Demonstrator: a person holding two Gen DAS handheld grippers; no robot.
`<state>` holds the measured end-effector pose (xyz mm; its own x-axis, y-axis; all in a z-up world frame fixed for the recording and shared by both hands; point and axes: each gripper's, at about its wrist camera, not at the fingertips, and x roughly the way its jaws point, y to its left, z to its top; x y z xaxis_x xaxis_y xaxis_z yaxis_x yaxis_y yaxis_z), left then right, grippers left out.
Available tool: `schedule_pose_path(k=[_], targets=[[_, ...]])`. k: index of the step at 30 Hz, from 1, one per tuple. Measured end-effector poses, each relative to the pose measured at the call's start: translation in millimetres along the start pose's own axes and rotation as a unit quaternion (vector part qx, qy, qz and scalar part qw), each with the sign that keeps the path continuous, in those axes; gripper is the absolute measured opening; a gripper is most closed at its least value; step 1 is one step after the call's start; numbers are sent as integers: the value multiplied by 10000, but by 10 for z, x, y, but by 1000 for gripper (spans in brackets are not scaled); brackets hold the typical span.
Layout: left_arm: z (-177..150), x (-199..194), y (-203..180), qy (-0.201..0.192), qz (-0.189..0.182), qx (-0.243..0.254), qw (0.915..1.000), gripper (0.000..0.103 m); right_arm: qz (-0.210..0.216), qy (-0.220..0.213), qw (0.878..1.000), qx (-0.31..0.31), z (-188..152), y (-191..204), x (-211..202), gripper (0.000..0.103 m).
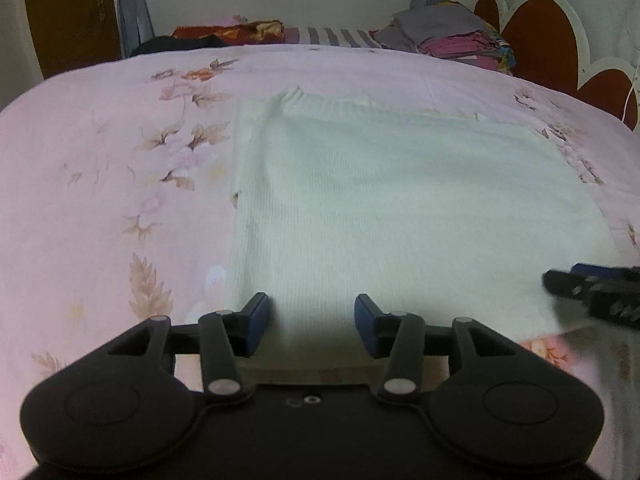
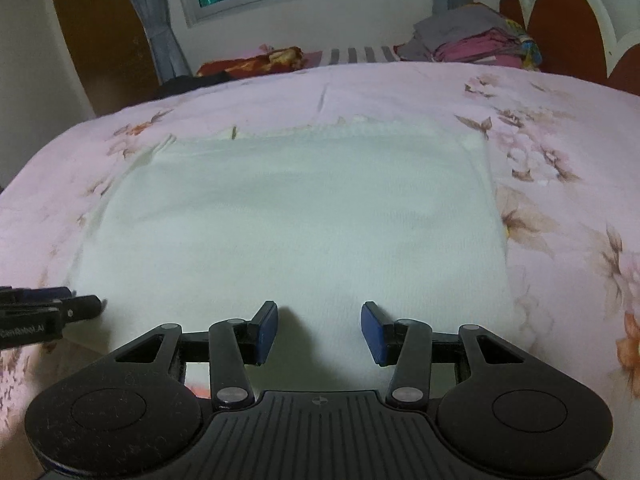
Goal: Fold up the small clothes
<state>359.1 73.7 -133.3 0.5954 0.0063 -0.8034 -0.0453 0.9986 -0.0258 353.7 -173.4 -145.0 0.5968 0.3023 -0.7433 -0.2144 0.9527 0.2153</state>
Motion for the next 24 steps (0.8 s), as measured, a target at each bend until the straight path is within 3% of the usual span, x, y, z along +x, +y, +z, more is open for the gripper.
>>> schedule_pose_path(k=[4,7,11,15,20,24], targets=[[-16,-78,40,178,-171,-239,9994,53,-255,-55,9991,-332,-92,110,46,46],[-35,-149,91,313,-408,-478,9975,60,-334,-61,9990,-282,-105,127,50,46],[-130,-195,208,619,-756,-971,9905,61,-391,-72,9991,-141,-121,139,45,48],[-316,-154,436,830,-1281,-1836,9711,62,-468,-46,9988,-126,-137,176,16,49],[-441,-32,661,464,-1798,-2797,9420,62,-508,-27,9987,-29,-152,199,-39,49],[-398,122,733,111,-1997,-3265,9238,61,-466,-120,9988,134,-129,233,-147,49]])
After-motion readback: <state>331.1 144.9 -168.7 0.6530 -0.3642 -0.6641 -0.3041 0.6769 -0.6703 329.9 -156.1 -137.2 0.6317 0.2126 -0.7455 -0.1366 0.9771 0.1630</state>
